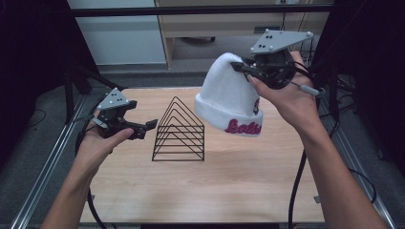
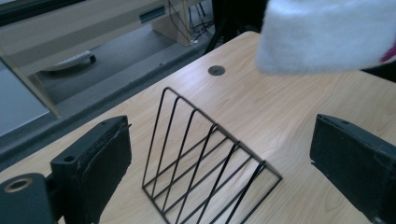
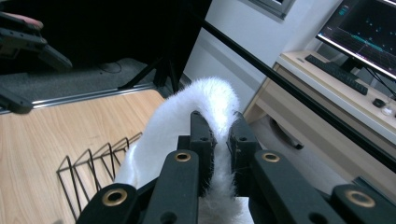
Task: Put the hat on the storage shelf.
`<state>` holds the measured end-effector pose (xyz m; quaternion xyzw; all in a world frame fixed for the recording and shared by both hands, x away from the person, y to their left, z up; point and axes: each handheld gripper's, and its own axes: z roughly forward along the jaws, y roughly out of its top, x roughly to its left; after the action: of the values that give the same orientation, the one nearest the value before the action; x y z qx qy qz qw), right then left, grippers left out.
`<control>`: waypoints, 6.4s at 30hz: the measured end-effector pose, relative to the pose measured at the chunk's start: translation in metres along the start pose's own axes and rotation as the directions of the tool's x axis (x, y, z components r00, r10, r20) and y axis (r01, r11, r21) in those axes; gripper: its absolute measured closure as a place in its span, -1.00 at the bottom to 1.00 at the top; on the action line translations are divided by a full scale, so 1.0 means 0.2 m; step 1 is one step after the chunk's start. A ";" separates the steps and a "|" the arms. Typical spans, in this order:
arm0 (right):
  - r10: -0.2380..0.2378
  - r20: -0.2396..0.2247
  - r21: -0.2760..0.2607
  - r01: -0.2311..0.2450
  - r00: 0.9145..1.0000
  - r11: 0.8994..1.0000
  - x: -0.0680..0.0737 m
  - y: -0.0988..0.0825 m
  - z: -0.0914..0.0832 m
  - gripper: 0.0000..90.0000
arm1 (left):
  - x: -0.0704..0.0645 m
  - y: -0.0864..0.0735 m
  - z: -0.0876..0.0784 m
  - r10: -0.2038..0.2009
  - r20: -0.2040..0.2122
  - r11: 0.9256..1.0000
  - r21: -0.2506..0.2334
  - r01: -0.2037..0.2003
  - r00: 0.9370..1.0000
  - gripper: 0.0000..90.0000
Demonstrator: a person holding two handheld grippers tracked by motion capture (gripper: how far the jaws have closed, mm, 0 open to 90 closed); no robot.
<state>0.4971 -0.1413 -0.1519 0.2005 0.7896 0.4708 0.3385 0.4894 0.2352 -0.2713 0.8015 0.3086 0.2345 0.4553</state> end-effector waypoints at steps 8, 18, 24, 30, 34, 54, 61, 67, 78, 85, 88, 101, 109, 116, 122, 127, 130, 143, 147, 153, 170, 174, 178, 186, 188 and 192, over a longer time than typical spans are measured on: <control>-0.020 -0.021 -0.027 0.019 1.000 0.999 0.04 0.10 0.08 0.86 | -0.01 0.05 0.02 0.010 0.013 1.000 -0.003 -0.010 1.000 -0.86; -0.028 -0.055 -0.052 0.025 0.998 0.998 0.08 0.19 0.16 0.86 | -0.02 0.07 0.09 0.008 0.037 1.000 -0.001 -0.008 0.999 -0.74; -0.035 -0.082 -0.060 0.030 0.996 0.998 0.13 0.22 0.23 0.86 | -0.02 0.08 0.13 -0.002 0.042 1.000 -0.005 0.002 0.999 -0.74; -0.041 -0.109 -0.062 0.035 0.993 0.997 0.17 0.24 0.28 0.86 | 0.00 0.07 0.16 -0.008 0.040 1.000 0.013 0.007 0.999 -0.74; -0.041 -0.128 -0.068 0.032 0.991 0.997 0.19 0.26 0.31 0.86 | 0.01 0.07 0.18 -0.020 0.041 1.000 0.014 0.020 0.999 -0.75; -0.043 -0.187 -0.094 0.026 0.981 0.995 0.25 0.29 0.38 0.86 | 0.07 -0.02 0.27 -0.052 0.090 0.999 0.001 0.052 0.995 0.00; -0.042 -0.196 -0.101 0.022 0.980 0.995 0.26 0.28 0.40 0.86 | 0.05 0.00 0.27 -0.034 0.067 0.999 -0.014 0.035 0.997 0.58; -0.044 -0.195 -0.104 0.024 0.980 0.994 0.25 0.28 0.41 0.86 | 0.05 0.00 0.25 -0.036 0.008 0.999 -0.014 0.036 0.999 0.67; -0.027 -0.182 -0.102 0.009 0.983 0.995 0.22 0.25 0.43 0.86 | 0.04 -0.01 0.17 -0.037 -0.075 0.999 -0.031 0.035 0.997 0.69; -0.014 -0.171 -0.100 -0.004 0.985 0.995 0.20 0.23 0.45 0.86 | 0.05 -0.01 0.13 -0.040 -0.086 0.999 -0.040 0.036 0.995 0.69; -0.016 -0.167 -0.097 0.000 0.986 0.995 0.19 0.23 0.46 0.86 | 0.05 -0.01 0.12 -0.028 -0.097 0.998 -0.051 0.023 0.995 0.69; -0.006 -0.175 -0.085 -0.009 0.985 0.996 0.19 0.19 0.48 0.85 | 0.00 -0.05 0.08 -0.037 -0.082 0.998 -0.049 0.033 0.996 0.69; -0.005 -0.178 -0.065 -0.007 0.984 0.998 0.19 0.17 0.51 0.85 | 0.00 -0.07 0.09 -0.030 -0.084 0.999 -0.040 0.027 0.996 0.68; 0.004 -0.181 -0.049 -0.013 0.983 0.999 0.19 0.14 0.54 0.85 | 0.00 -0.09 0.10 -0.043 -0.078 0.999 -0.035 0.040 0.996 0.68; 0.013 -0.185 -0.033 -0.020 0.983 0.999 0.18 0.11 0.59 0.84 | 0.01 -0.12 0.11 -0.056 -0.086 0.998 -0.032 0.053 0.995 0.68; 0.012 -0.186 -0.023 -0.017 0.982 1.000 0.19 0.09 0.62 0.84 | 0.02 -0.14 0.13 -0.060 -0.094 0.998 -0.029 0.058 0.994 0.68; 0.016 -0.187 -0.017 -0.020 0.982 1.000 0.19 0.08 0.63 0.84 | 0.03 -0.15 0.15 -0.064 -0.104 0.998 -0.024 0.062 0.993 0.68; 0.026 -0.200 -0.007 -0.028 0.979 1.000 0.18 0.04 0.70 0.84 | 0.07 -0.20 0.22 -0.094 -0.120 0.996 -0.020 0.092 0.988 0.67; 0.024 -0.206 -0.001 -0.025 0.978 1.000 0.18 0.02 0.71 0.84 | 0.07 -0.23 0.23 -0.103 -0.119 0.995 -0.024 0.101 0.988 0.67; 0.024 -0.213 -0.005 -0.026 0.977 1.000 0.20 -0.01 0.71 0.84 | 0.06 -0.26 0.22 -0.098 -0.116 0.995 -0.022 0.096 0.988 0.67; -0.012 -0.234 -0.001 0.012 0.972 1.000 0.30 -0.04 0.69 0.84 | 0.05 -0.37 0.20 -0.103 -0.121 0.995 -0.013 0.102 0.987 0.67; -0.024 -0.237 0.009 0.027 0.971 1.000 0.34 -0.05 0.69 0.84 | 0.05 -0.39 0.21 -0.093 -0.126 0.996 0.003 0.094 0.988 0.67; -0.032 -0.241 0.016 0.037 0.970 0.999 0.36 -0.06 0.69 0.84 | 0.04 -0.43 0.22 -0.095 -0.116 0.995 0.003 0.096 0.989 0.66; -0.047 -0.256 0.047 0.061 0.966 0.997 0.41 -0.11 0.72 0.84 | 0.02 -0.51 0.25 -0.096 -0.101 0.995 0.028 0.099 0.990 0.65; -0.048 -0.257 0.052 0.063 0.965 0.997 0.42 -0.12 0.72 0.84 | 0.02 -0.53 0.26 -0.096 -0.098 0.994 0.033 0.100 0.991 0.65; -0.044 -0.265 0.059 0.062 0.963 0.996 0.44 -0.15 0.73 0.84 | 0.02 -0.55 0.27 -0.097 -0.091 0.994 0.041 0.101 0.991 0.64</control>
<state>0.5417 -0.0114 -0.2560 0.1261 0.8481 0.4574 0.2359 0.4968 0.2507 -0.3929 0.7841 0.3733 0.2401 0.4339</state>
